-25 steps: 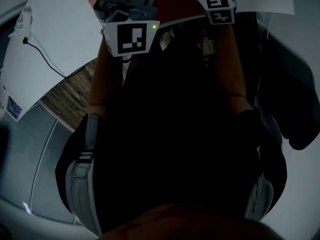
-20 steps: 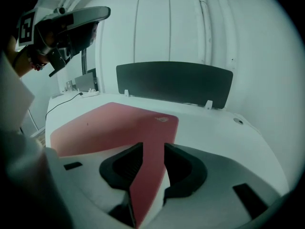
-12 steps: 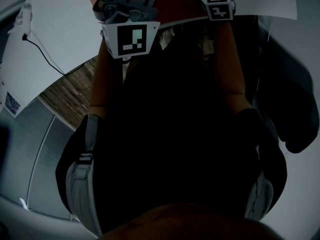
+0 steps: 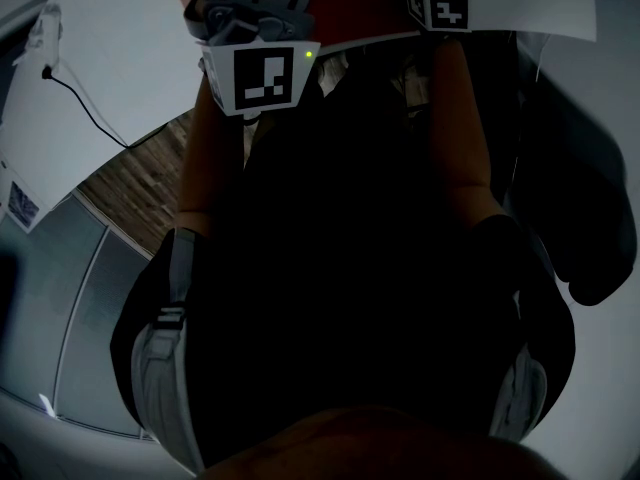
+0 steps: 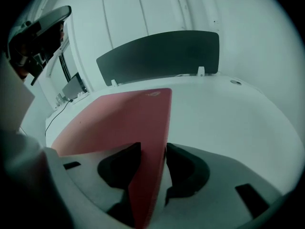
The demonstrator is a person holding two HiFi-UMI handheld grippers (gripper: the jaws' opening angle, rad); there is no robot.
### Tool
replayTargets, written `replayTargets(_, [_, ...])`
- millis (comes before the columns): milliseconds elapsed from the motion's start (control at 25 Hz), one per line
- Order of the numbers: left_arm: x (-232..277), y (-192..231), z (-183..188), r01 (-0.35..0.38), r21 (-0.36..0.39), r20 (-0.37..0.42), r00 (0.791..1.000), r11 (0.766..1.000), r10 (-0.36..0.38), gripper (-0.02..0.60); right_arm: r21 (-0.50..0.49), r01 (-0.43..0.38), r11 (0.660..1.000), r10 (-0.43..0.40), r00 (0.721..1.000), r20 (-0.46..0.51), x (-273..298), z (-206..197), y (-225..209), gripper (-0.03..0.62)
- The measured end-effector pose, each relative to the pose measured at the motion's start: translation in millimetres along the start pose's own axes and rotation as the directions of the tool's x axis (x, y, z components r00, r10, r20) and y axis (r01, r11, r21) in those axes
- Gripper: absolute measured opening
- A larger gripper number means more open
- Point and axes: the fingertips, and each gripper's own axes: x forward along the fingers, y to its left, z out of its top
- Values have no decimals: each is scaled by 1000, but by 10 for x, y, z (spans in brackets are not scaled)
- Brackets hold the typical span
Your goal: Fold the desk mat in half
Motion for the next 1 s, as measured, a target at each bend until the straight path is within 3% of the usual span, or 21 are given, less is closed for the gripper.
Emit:
replayTargets(320, [-11, -20, -32, 8, 2, -4, 1000, 1000, -8, 8, 10, 7, 1000, -7, 999, -31, 1, -10, -5, 177])
replayTargets(520, [-5, -32, -26, 13, 10, -1, 1000, 1000, -13, 8, 19, -7, 1000, 8, 1000, -8, -77, 36, -20, 134])
replayTargets(720, [-14, -47, -58, 20, 3, -4, 1000, 1000, -20, 8, 114, -116, 987, 108, 992, 72, -165, 145, 110, 133])
replayTargets(840, [-12, -61, -55, 29, 7, 1, 1000, 1000, -29, 8, 254, -167, 953, 137, 982, 130, -166, 148, 107, 135])
replayTargets(920, [-10, -67, -52, 34, 8, 3, 999, 999, -34, 8, 333, -171, 928, 124, 980, 156, -176, 132, 77, 135])
replayTargets(1000, [-10, -73, -41, 37, 7, 5, 999, 999, -38, 8, 321, -126, 939, 87, 987, 135, -192, 99, 44, 135])
